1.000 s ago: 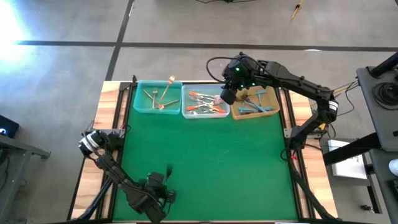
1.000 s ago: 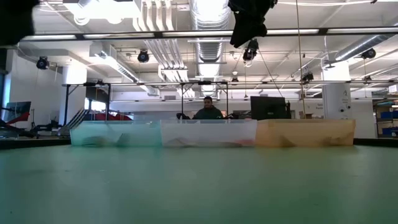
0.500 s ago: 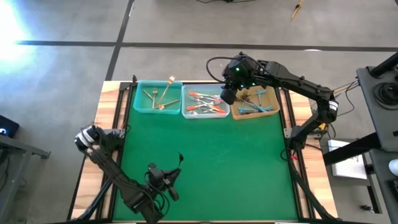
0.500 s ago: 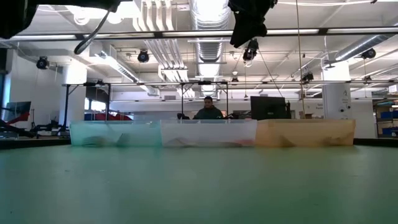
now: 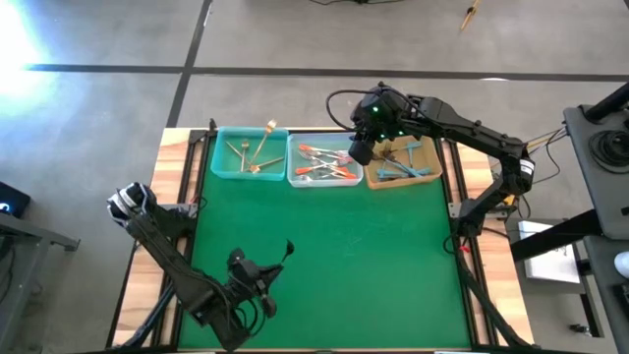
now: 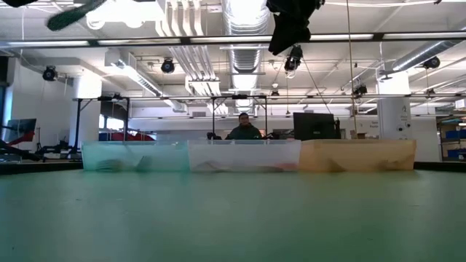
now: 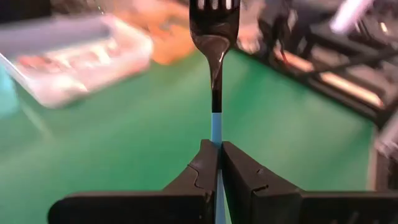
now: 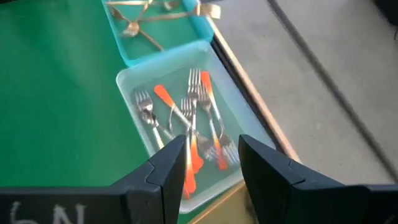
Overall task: Sort silverware by color (type)
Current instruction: Put the blue fork into the orange bin
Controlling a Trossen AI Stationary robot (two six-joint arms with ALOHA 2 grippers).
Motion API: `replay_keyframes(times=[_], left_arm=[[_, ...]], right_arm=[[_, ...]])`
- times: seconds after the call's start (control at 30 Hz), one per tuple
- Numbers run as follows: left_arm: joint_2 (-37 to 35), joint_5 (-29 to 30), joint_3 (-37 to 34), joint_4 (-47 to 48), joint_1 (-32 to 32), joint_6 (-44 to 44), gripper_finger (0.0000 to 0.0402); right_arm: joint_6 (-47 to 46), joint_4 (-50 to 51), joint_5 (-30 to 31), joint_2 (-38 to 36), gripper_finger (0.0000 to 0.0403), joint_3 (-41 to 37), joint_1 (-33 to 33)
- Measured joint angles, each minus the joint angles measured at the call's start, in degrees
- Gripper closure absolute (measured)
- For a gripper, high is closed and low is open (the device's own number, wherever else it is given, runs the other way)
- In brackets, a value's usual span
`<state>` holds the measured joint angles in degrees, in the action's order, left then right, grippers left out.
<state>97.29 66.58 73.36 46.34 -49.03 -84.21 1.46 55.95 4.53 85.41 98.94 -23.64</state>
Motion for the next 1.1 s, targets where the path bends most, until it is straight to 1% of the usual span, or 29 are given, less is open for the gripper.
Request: replay_keyframes(times=[0.07, 0.17, 0.27, 0.37, 0.43, 0.47, 0.53, 0.57, 0.63, 0.67, 0.8, 0.83, 0.9, 1.0, 1.1], left_arm=[[-1.0, -4.6, 0.0, -3.4, 0.3, 3.5, 0.0402], [-1.7, -8.7, 0.0, -11.2, 0.4, 12.5, 0.0401], [-1.7, -9.8, 0.0, -21.5, 0.6, 27.8, 0.0401], [-1.8, -14.4, 0.0, -32.6, 1.1, 44.4, 0.0401], [-1.8, -16.9, 0.0, -39.8, 1.8, 52.1, 0.0401], [-1.8, -16.7, 0.0, -42.7, 2.3, 54.4, 0.0401], [-2.3, -15.2, 0.0, -45.3, 3.6, 57.3, 0.0401], [-2.6, -13.9, 0.0, -45.1, 4.5, 57.9, 0.0401], [-2.8, -13.4, 0.0, -44.6, 6.4, 58.9, 0.0401], [-2.8, -14.1, 0.0, -44.2, 7.5, 59.8, 0.0401], [-2.8, -25.3, -0.7, -44.4, 13.1, 64.1, 0.0401], [-2.8, -26.4, -0.9, -44.7, 14.6, 64.7, 0.0401], [-2.8, -26.2, -1.4, -46.7, 17.5, 65.6, 0.0401], [-3.1, -25.8, -2.4, -51.5, 21.0, 69.5, 0.0401], [-4.6, -26.2, -3.9, -52.3, 23.7, 72.6, 0.0401]], right_arm=[[1.2, -2.1, 0.0, 0.0, 0.0264, 0.0, 0.0], [-3.1, -3.4, -0.1, 0.0, 0.0264, 0.0, 0.0], [-8.0, -5.0, -0.5, 0.0, 0.0264, 0.0, 0.0], [-11.7, -5.1, -0.4, 0.0, 0.0264, 0.0, 0.0], [-13.7, -3.8, -0.5, 0.0, 0.0264, 0.0, 0.0], [-14.2, -3.0, -0.4, 0.0, 0.0264, 0.0, 0.0], [-14.4, -0.9, -0.5, 0.0, 0.0264, 0.0, -0.4], [-14.4, 0.6, -0.4, -0.1, 0.0264, 0.0, -0.7], [-14.4, 3.3, 0.0, -0.1, 0.0264, 0.0, -1.3], [-14.3, 4.4, 0.0, -0.3, 0.0264, 0.0, -1.5], [-12.1, 8.6, 0.0, -0.5, 0.0264, 0.0, -1.7], [-11.9, 9.5, 0.0, -0.5, 0.0264, 0.0, -1.6], [-11.6, 11.0, 0.0, -0.5, 0.0264, 0.0, -1.5], [-10.6, 13.0, 0.3, -0.7, 0.0264, 0.0, -1.8], [-9.0, 13.2, 2.0, -1.6, 0.0264, -0.2, -3.8]])
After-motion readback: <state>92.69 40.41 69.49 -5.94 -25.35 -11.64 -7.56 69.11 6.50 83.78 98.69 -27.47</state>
